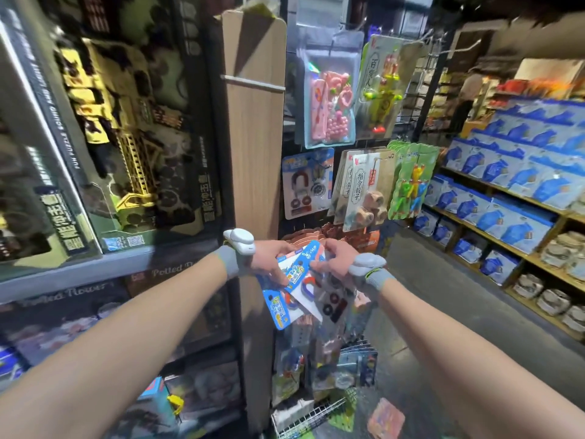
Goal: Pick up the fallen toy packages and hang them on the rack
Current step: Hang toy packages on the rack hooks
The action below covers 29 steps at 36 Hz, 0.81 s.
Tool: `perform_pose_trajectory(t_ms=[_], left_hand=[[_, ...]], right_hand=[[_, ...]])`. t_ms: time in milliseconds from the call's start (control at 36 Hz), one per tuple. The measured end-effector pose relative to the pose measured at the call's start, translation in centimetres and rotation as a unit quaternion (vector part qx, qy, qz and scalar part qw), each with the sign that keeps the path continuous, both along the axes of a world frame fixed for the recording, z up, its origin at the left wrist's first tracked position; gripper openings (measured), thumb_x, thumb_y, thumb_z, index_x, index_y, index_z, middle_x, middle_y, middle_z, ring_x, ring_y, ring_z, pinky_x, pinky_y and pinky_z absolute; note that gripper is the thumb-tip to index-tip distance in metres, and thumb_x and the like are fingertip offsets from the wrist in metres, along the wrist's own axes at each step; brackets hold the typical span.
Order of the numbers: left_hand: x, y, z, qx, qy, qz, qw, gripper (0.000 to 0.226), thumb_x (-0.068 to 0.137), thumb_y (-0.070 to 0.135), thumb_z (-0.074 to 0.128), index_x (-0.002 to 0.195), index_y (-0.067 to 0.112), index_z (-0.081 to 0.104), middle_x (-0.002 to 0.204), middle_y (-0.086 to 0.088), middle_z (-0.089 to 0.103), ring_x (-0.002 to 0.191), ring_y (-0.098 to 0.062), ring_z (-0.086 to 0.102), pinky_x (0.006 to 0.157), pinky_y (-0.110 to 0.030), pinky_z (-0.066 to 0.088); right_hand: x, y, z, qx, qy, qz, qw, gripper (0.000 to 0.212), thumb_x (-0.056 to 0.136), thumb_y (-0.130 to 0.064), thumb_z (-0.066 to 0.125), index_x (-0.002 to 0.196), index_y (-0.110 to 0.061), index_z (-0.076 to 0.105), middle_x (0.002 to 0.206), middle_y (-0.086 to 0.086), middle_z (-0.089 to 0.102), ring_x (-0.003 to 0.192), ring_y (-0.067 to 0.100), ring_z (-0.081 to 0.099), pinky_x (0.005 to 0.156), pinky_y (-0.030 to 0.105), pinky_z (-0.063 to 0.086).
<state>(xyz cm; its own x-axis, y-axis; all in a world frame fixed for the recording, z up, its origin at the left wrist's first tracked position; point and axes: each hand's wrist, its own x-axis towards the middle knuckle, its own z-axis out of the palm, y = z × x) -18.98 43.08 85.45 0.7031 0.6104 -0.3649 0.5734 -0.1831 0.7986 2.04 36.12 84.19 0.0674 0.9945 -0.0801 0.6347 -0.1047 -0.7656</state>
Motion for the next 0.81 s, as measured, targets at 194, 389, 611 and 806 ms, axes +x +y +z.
perform_pose_trajectory(t_ms=[194, 389, 611, 806], left_hand=[[-1.1, 0.5, 2.4, -0.024, -0.009, 0.039, 0.999, 0.051, 0.075, 0.005, 0.082, 0.119, 0.004, 0.057, 0.102, -0.010, 0.074, 0.096, -0.024, 0.071, 0.093, -0.048, 0.055], [-1.6, 0.3, 5.6, -0.034, -0.041, 0.035, 0.998, 0.043, 0.084, -0.002, 0.070, 0.126, 0.001, 0.058, 0.118, -0.019, 0.068, 0.104, -0.027, 0.068, 0.094, -0.041, 0.055], [-1.5, 1.0, 6.8, 0.117, -0.055, 0.092, 0.987, 0.040, 0.056, 0.014, 0.084, 0.093, 0.025, 0.072, 0.097, -0.004, 0.074, 0.087, -0.019, 0.067, 0.084, -0.040, 0.056], [-0.4, 1.0, 8.4, 0.214, -0.021, 0.096, 0.972, 0.018, 0.073, 0.021, 0.085, 0.086, 0.020, 0.072, 0.085, 0.002, 0.073, 0.072, -0.008, 0.062, 0.069, -0.021, 0.050]], right_hand=[[-0.4, 1.2, 1.7, 0.009, -0.006, 0.002, 1.000, 0.031, 0.074, -0.040, 0.076, 0.095, -0.025, 0.059, 0.101, 0.000, 0.070, 0.094, 0.021, 0.068, 0.087, 0.047, 0.055], [-0.7, 1.3, 4.6, 0.057, 0.025, -0.017, 0.998, 0.038, 0.076, -0.036, 0.077, 0.099, -0.012, 0.059, 0.097, 0.002, 0.069, 0.086, 0.020, 0.064, 0.083, 0.037, 0.054], [0.5, 1.4, 7.8, 0.172, 0.124, -0.069, 0.975, 0.033, 0.082, -0.036, 0.076, 0.071, -0.021, 0.049, 0.081, 0.001, 0.065, 0.078, 0.018, 0.060, 0.076, 0.036, 0.048], [0.6, 0.8, 10.1, 0.222, 0.161, -0.111, 0.955, 0.043, 0.081, -0.046, 0.074, 0.078, -0.009, 0.051, 0.079, 0.012, 0.062, 0.070, 0.016, 0.053, 0.068, 0.033, 0.044]])
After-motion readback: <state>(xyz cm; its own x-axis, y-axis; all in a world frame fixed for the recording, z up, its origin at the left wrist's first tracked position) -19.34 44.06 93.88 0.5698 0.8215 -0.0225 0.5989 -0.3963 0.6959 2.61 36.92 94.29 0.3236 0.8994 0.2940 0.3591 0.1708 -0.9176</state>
